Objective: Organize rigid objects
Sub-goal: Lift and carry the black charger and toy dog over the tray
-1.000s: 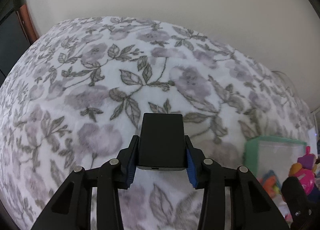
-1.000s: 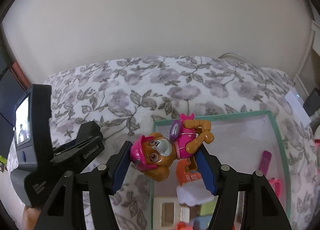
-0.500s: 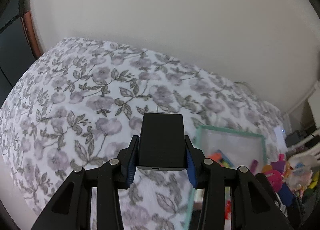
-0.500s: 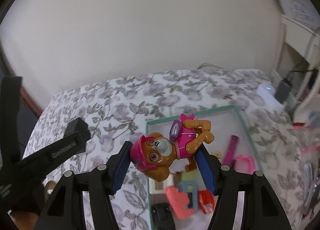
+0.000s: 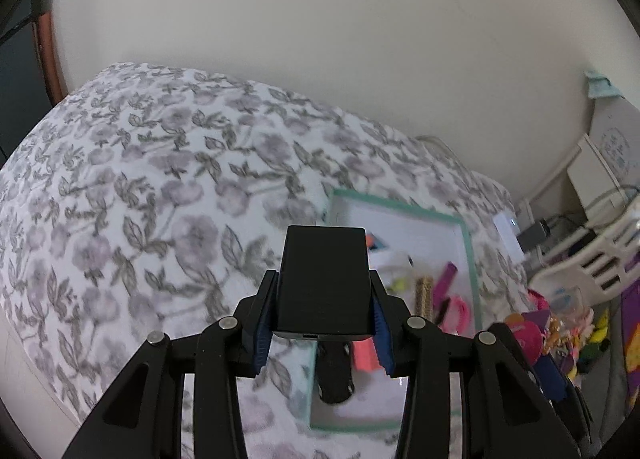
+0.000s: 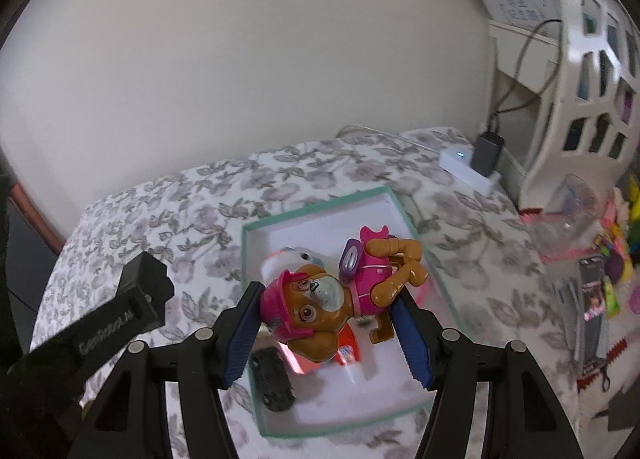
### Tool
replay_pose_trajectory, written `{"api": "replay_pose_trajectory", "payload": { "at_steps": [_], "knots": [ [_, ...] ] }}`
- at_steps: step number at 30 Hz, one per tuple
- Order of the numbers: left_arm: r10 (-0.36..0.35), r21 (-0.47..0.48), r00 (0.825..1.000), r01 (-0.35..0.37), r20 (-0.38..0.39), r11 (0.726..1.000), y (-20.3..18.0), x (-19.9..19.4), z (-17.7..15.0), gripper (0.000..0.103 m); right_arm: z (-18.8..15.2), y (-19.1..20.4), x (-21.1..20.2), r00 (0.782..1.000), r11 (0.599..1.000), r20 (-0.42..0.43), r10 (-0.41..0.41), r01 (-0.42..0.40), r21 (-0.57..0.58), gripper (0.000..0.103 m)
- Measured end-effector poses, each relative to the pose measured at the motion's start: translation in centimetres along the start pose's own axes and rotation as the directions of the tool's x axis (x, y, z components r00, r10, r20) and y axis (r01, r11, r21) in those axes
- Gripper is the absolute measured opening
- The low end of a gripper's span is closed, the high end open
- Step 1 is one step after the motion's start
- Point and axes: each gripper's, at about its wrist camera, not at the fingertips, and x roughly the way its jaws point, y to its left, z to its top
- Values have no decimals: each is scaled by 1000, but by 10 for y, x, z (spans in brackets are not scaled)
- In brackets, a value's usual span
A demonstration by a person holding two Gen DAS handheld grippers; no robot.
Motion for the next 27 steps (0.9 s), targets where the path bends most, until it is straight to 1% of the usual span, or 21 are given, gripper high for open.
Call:
{"api": "replay_pose_trajectory", "payload": {
  "at_steps": [3,5,9,16,18,21,25,27],
  "knots": [
    [-20,25,1000,20,-1,999,-5,-2,-14,44,-7,-4,-1,1000,1000,-8,-26,26,-1,66],
    [-34,31,999,34,-18,999,-4,1,-18,44,-10,-7,0,999,999,-17,-36,36,-2,66],
    [-57,-1,997,57,-59,998,5,12,-20,44,-13,-10,5,998,999,-33,-52,52,-2,66],
    [-89,-16,991,88,-97,996,8,23,-23,44,-15,-14,14,996,998,-54,-68,68,0,66],
    [-96,-10,989,95,-113,995,6,27,-25,44,-18,-17,21,994,997,-76,-81,81,1,66],
    [-90,12,986,93,-137,996,1,34,-29,44,-25,-22,39,986,995,-134,-99,100,2,66],
    [-50,63,984,62,-168,996,-7,46,-36,44,-40,-36,67,966,991,-227,-125,132,15,66],
    [-44,82,982,60,-185,995,-10,53,-40,44,-46,-43,75,958,989,-254,-131,143,26,66]
  ]
}}
